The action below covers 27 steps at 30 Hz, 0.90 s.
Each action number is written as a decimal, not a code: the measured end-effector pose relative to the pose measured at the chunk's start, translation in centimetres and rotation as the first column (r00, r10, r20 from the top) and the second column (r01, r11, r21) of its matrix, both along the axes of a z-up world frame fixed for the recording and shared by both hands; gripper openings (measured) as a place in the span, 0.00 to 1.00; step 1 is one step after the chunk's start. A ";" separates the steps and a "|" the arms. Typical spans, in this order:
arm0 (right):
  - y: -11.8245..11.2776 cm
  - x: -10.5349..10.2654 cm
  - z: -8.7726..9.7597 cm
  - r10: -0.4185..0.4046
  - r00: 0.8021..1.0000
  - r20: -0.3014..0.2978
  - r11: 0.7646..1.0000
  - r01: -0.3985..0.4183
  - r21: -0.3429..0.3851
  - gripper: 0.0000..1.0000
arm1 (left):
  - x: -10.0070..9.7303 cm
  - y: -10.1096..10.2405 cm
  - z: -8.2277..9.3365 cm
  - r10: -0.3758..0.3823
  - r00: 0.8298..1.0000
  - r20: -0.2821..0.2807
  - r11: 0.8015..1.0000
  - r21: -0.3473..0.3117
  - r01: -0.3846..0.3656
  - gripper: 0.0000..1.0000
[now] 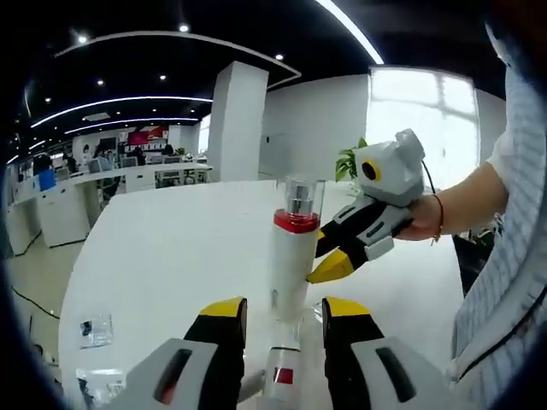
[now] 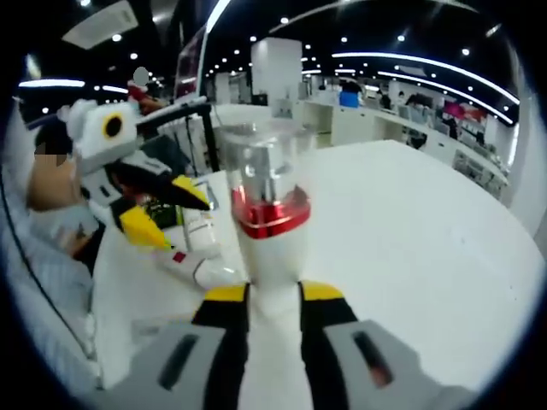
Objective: Arrange the skincare products in the storage area until every visible bottle or jar stands upright without overlapping.
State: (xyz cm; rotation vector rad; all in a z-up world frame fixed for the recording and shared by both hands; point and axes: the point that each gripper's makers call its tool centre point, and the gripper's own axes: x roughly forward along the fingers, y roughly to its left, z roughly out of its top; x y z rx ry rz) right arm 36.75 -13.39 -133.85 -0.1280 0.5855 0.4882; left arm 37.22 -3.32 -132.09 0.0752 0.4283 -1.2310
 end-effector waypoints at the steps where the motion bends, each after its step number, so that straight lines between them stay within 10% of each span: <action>1: 0.0 0.0 0.0 0.002 1.000 -0.001 1.000 -0.002 0.004 0.21 | 0.2 0.6 -0.2 0.014 1.000 0.000 1.000 0.002 -0.014 0.36; 12: 2.3 -2.7 0.7 -0.008 1.000 -0.027 0.998 0.010 0.069 0.24 | 1.2 7.5 -1.1 0.221 0.975 0.000 0.975 0.013 -0.221 0.36; 17: 6.8 -3.9 2.1 0.114 0.993 0.022 0.993 -0.114 0.017 0.24 | 1.7 10.4 -1.8 0.315 0.949 -0.028 0.949 0.026 -0.314 0.36; 27: 13.7 -0.7 3.6 0.249 0.965 0.079 0.968 -0.244 -0.067 0.25 | 1.3 14.2 -2.7 0.380 0.924 -0.041 0.924 0.064 -0.377 0.36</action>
